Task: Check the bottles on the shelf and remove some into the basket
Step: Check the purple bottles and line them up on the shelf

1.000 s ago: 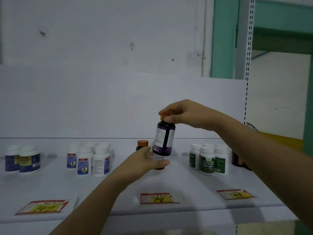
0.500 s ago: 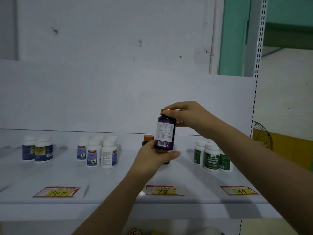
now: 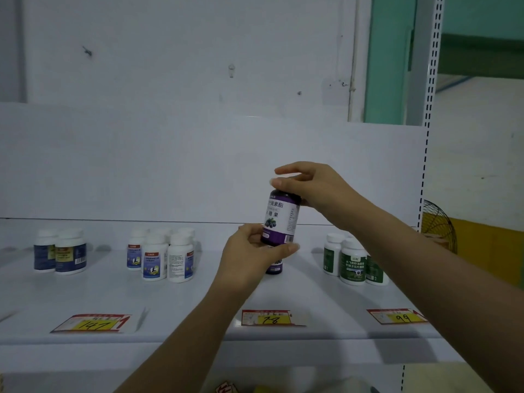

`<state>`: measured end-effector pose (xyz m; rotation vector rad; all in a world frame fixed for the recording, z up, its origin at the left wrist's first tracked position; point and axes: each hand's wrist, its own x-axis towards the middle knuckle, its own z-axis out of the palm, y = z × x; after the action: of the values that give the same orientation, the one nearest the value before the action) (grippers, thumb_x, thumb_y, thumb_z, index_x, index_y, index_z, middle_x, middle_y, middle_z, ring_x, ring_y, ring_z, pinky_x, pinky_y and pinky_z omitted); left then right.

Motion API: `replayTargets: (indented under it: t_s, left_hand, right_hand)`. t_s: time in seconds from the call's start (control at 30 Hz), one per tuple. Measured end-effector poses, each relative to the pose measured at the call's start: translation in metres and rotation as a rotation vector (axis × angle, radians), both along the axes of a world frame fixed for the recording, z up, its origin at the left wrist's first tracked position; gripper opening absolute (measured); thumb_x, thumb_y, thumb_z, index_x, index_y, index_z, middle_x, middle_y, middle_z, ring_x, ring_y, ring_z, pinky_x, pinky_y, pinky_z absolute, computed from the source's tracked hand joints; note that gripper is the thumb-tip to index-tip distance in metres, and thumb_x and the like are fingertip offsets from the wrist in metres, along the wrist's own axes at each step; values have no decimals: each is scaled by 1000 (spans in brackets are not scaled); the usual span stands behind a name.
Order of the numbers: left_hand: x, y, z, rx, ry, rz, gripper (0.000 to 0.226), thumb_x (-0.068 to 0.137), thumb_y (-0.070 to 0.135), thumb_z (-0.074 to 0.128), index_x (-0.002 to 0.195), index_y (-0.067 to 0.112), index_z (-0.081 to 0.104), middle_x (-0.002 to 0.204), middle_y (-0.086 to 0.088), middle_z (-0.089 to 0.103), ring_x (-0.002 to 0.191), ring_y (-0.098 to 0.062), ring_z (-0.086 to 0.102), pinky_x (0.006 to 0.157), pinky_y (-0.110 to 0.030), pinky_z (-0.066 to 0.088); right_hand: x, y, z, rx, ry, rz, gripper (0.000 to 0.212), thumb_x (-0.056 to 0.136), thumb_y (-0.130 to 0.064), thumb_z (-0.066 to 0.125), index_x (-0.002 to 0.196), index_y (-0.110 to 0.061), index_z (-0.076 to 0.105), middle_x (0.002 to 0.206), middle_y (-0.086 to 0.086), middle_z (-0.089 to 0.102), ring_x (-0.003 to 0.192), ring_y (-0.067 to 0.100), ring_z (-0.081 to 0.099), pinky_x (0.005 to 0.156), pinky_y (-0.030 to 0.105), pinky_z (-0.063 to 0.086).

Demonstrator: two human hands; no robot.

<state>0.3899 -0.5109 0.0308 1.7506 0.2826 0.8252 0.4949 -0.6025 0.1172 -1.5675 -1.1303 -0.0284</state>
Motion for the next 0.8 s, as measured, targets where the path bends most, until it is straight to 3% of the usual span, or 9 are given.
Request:
replayTargets:
  t_s: [0.13,0.27,0.37,0.53,0.63,0.7,0.8]
  left_hand:
    - [-7,1,4,42,100,-167,48,81,28,69,125,23,53,112,10,62,90,-2,57,85,-22,40]
    - [-7,-1,2,-8,36,-91,48,78,23,73,122,19,56,106,8,64,80,1,59,70,-13,43]
    - [-7,-1,0,-38,-14,-7,52,75,23,76,122,17,56,108,5,64,82,-4,59,75,-18,43]
    - [-13,8,4,-1,66,-84,43,77,28,73,117,25,55,96,15,61,80,1,56,67,-13,41]
    - [-16,13,6,50,110,-157,47,79,28,71,124,25,56,103,14,64,84,3,57,67,-12,41]
    - [-16,13,4,29,67,-137,47,79,26,71,123,24,57,105,12,65,84,2,58,69,-11,43]
    - [-14,11,2,-52,-37,-63,38,76,22,74,110,26,59,85,20,63,70,9,57,49,-4,43]
  right_hand:
    - [1,-8,3,-10,4,133,33,87,-20,67,119,-22,60,103,3,72,94,13,70,83,26,57]
    - [0,-7,1,-28,4,148,36,89,-25,64,125,-24,57,108,0,70,98,11,68,83,25,55]
    - [-3,-5,0,-26,-15,43,35,83,-31,70,116,-20,63,104,1,69,91,10,67,76,21,55]
    - [-6,-3,3,12,3,140,28,85,-16,69,113,-17,66,105,9,71,93,16,70,82,25,56]
    - [-10,-3,5,14,18,236,32,88,-11,64,120,-16,61,109,10,70,100,18,69,87,28,56]
    - [-11,-1,6,-3,39,245,35,90,-15,63,124,-18,58,111,8,69,102,17,67,87,28,56]
    - [-10,2,7,-131,-9,124,38,87,-38,65,120,-19,61,112,1,68,104,13,64,90,32,53]
